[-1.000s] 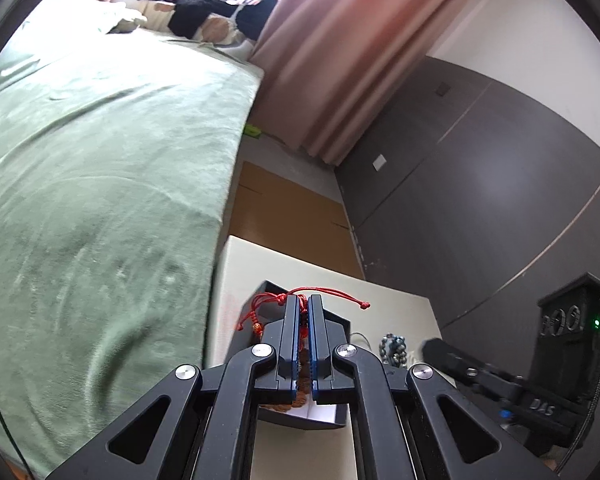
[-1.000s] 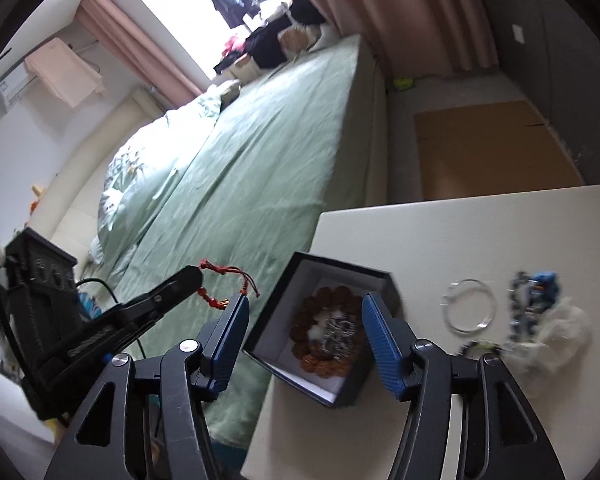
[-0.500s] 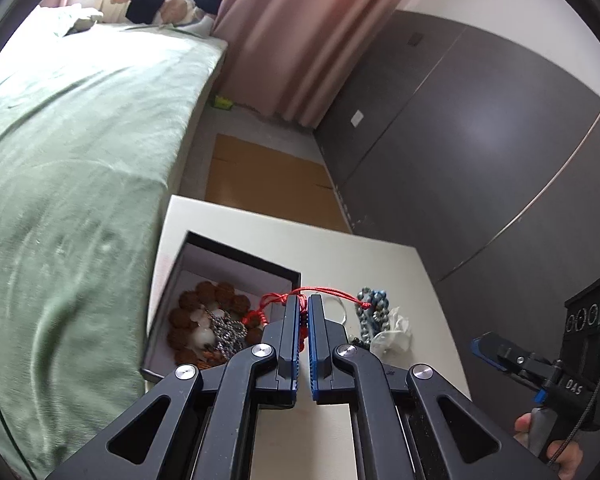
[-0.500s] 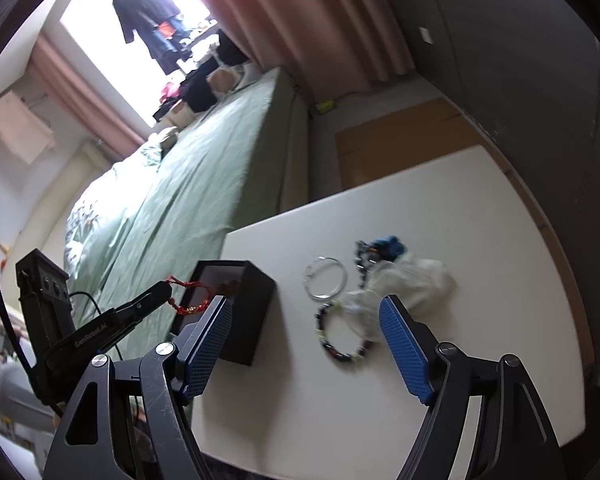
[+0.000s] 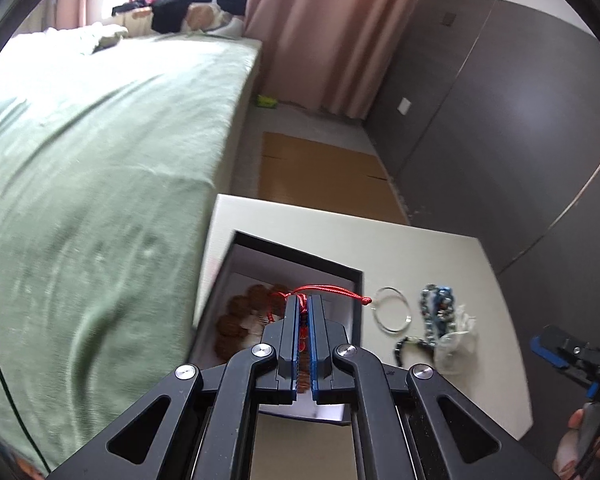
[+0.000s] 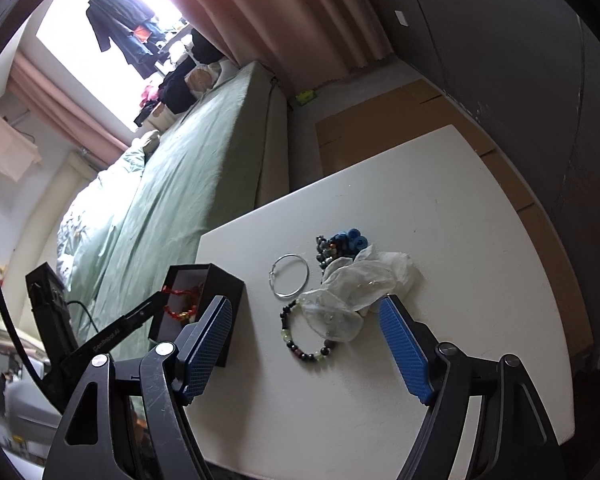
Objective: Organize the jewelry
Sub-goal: 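Lower the red bracelet into the black box and open the left gripper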
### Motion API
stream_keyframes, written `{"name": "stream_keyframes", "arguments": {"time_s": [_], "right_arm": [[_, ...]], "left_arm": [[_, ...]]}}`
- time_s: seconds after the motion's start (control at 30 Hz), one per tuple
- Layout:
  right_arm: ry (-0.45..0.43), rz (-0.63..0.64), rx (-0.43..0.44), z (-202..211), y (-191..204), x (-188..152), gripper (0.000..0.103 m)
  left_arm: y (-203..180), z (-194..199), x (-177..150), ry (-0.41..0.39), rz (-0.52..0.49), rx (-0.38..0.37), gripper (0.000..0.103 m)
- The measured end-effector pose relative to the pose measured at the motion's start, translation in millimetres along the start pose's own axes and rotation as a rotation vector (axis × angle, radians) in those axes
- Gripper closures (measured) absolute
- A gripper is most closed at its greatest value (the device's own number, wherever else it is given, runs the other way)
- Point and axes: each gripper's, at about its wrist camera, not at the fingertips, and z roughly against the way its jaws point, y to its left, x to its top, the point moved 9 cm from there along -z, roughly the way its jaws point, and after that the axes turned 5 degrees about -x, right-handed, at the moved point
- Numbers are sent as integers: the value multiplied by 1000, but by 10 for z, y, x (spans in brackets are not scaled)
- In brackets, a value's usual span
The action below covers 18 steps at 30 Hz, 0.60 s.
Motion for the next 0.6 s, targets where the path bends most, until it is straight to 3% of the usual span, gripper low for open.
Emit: {"name": "stream_keyframes", "arguments": {"time_s": [0.1, 0.2, 0.3, 0.4, 0.47, 0.53, 0.6], "right_arm": [[7, -2, -1, -18, -19, 0, 26], [18, -3, -3, -41, -24, -15, 26], [23, -2, -6, -52, -26, -30, 26], [18, -6, -5, -20, -50, -26, 26], [13, -12, -6, 1, -86, -15, 26], [10, -19, -9, 19, -119, -8, 26], [11, -23, -15, 37, -159, -13, 26]], "left_arm": [[13, 15, 14, -15, -23, 45, 100], [8, -101, -45, 30, -35, 51, 99], [24, -218, -114, 88, 12, 8, 99], [70, -212, -116, 91, 55, -11, 97], [91, -208, -122, 94, 57, 0, 88], [79, -205, -141, 100, 62, -7, 61], [32, -178, -128, 83, 59, -11, 52]]}}
